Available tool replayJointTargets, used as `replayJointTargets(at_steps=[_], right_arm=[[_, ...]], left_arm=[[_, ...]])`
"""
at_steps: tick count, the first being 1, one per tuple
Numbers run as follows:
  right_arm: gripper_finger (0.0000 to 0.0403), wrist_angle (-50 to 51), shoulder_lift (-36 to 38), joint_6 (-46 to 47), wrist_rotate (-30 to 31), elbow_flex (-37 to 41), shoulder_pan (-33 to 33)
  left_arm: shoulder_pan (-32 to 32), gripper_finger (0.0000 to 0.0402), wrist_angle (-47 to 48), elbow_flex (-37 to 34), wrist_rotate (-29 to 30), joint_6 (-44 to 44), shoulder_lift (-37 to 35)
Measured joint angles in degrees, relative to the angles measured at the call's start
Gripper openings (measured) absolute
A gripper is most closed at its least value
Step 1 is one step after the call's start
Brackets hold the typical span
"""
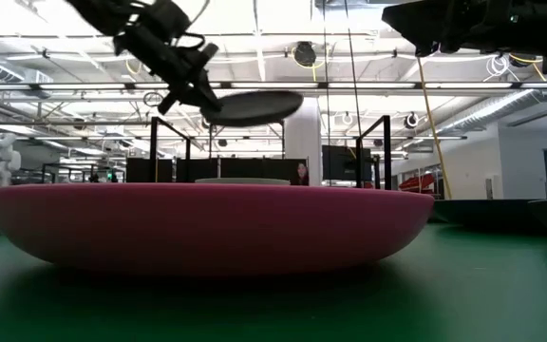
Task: Place and stack plates onto a shelf
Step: Stack the left black plate on top of the white plate on the shelf
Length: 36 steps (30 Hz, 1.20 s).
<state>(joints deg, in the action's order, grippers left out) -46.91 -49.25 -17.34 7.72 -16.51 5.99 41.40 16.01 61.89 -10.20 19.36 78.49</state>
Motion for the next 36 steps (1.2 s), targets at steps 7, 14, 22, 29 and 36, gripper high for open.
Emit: replayJointTargets(at_steps=[7, 14, 22, 29, 36], right_arm=[[0.007, 0.4, 0.0, 0.3, 0.0, 0.0, 0.0], [0.007, 0.4, 0.0, 0.4, -0.1, 0.0, 0.0], [0.007, 0.4, 0.0, 0.6, -0.2, 0.0, 0.0], [0.007, 0.4, 0.0, 0.6, -0.2, 0.0, 0.0], [0.007, 0.4, 0.0, 0.6, -0.2, 0.0, 0.0]], left_arm=[[2.6, 0.0036, 8.0, 7.6, 0.8, -4.2, 7.6], [6.2, 0.0036, 6.2, 8.0, 1.2, -5.5, 13.3], [8.0, 0.0036, 4.4, 8.3, 1.4, -6.0, 17.3], [8.0, 0.0036, 4.8, 8.2, 1.5, -7.8, 17.5], [6.8, 0.0069, 7.5, 8.2, 1.5, -11.4, 17.5]])
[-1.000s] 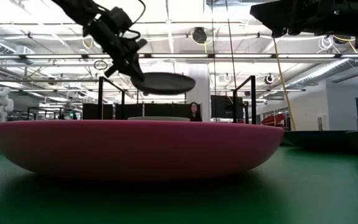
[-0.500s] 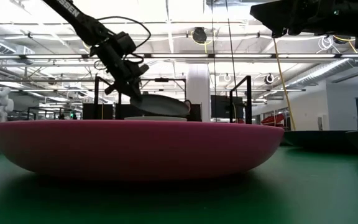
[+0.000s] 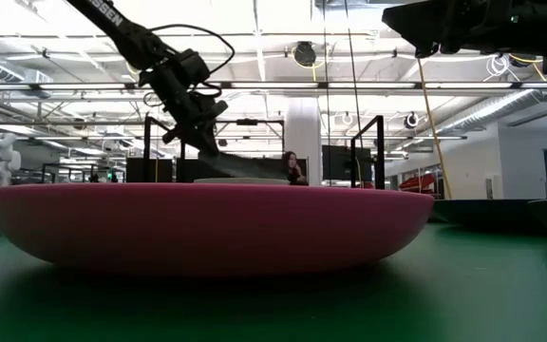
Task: Place and stack plates onto a shelf
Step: Stack the left black plate on top of the white plate on the shelf
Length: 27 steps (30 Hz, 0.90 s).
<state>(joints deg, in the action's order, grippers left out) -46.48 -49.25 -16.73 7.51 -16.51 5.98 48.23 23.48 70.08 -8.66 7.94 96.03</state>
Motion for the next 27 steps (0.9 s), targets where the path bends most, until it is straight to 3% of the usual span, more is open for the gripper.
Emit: replayJointTargets(at_steps=[7, 16, 22, 27], right_arm=[[0.007, 0.0, 0.0, 0.0, 0.0, 0.0, 0.0], [0.007, 0.0, 0.0, 0.6, 0.0, 0.0, 0.0], [0.007, -0.9, 0.0, 0.6, 0.0, 0.0, 0.0], [0.007, -1.7, 0.0, 0.6, 0.0, 0.0, 0.0]], left_arm=[[-0.8, 0.0108, 0.6, -0.1, 1.4, -1.4, -0.3], [-4.3, 0.0111, -1.8, -0.4, 1.6, -5.0, -5.6], [-13.3, 0.0111, -6.8, -0.2, 7.0, -12.0, -4.1], [-15.0, 0.0111, -0.2, 4.5, 11.6, -15.0, 0.0]])
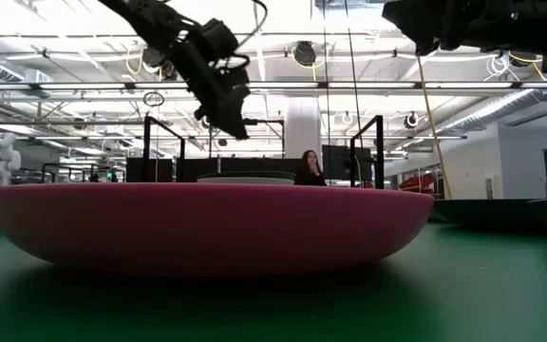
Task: Place and stack plates onto a shelf
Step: Stack the left black plate on top of the white plate on the shelf
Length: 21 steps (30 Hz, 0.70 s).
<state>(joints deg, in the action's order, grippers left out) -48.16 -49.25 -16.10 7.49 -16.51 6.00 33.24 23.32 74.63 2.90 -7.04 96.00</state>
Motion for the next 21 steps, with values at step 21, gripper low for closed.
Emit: replayJointTargets(at_steps=[21], right_arm=[[0.007, 0.4, 0.0, 1.7, 0.0, 0.0, 0.0]], left_arm=[[1.0, 0.0111, 28.1, 15.0, 7.1, -6.1, 16.2]])
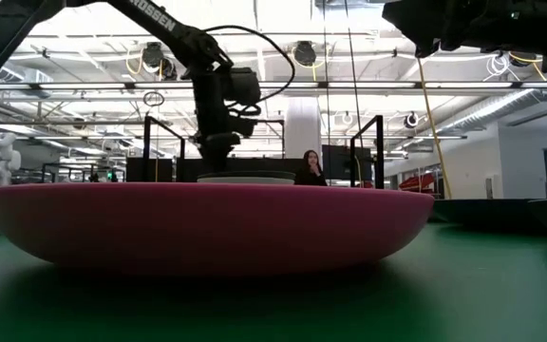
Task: Place and stack plates onto a shelf
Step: Stack the left black plate on top of the white plate on the shelf
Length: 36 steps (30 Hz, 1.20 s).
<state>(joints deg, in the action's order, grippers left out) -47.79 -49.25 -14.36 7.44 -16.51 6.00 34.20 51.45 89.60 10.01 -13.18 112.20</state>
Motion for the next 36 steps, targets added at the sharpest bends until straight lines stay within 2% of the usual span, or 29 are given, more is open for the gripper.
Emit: replayJointTargets(at_steps=[5, 14, 20, 36], right_arm=[[0.007, -0.1, 0.0, 0.0, 0.0, 0.0, 0.0], [0.007, -0.4, 0.0, 0.2, 0.0, 0.0, 0.0], [0.007, -0.4, 0.0, 0.2, 0.0, 0.0, 0.0], [0.007, -0.4, 0.0, 0.2, 0.0, 0.0, 0.0]], left_arm=[[0.0, 0.0111, 3.8, 0.0, 3.6, -1.1, -0.1], [0.1, 0.0111, 6.5, 0.0, 4.2, -1.4, -0.1], [0.1, 0.0111, 10.6, 0.0, 9.5, -1.3, -0.1], [-0.7, 0.0111, 14.2, 0.0, 12.8, -2.5, -0.1]])
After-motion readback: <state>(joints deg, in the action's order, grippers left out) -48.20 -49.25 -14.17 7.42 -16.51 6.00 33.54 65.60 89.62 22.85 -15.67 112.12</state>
